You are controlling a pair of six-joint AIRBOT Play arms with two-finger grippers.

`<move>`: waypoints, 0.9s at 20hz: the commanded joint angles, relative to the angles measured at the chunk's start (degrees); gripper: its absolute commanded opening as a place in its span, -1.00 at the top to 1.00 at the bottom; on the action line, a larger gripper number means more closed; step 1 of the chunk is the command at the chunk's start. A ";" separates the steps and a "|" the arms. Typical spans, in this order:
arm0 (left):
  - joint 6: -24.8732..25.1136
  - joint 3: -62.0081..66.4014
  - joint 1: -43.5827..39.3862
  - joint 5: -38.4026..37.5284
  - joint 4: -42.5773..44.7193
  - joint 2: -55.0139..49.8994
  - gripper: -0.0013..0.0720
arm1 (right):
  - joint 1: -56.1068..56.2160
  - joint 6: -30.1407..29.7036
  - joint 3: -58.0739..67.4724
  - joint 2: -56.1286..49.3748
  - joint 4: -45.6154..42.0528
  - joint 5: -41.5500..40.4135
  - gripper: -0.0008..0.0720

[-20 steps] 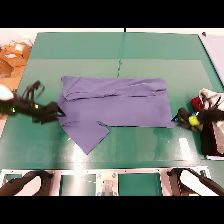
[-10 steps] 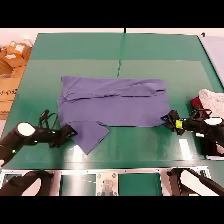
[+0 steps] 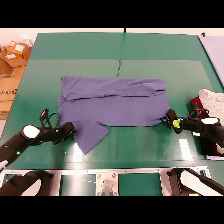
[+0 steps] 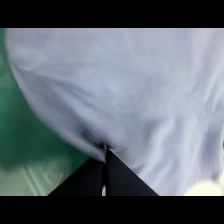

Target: Fold the shirts.

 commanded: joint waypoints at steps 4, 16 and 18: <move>-0.83 8.39 -0.17 -25.83 12.83 5.99 0.91 | -5.01 -2.51 1.75 2.78 -8.00 11.85 0.93; -9.88 17.18 -0.17 -29.68 17.86 22.99 0.91 | -10.21 2.91 8.24 16.52 -9.35 24.39 0.93; -9.75 17.49 -0.17 -24.76 17.35 20.94 0.91 | -9.14 1.92 10.69 15.08 -6.12 22.95 0.93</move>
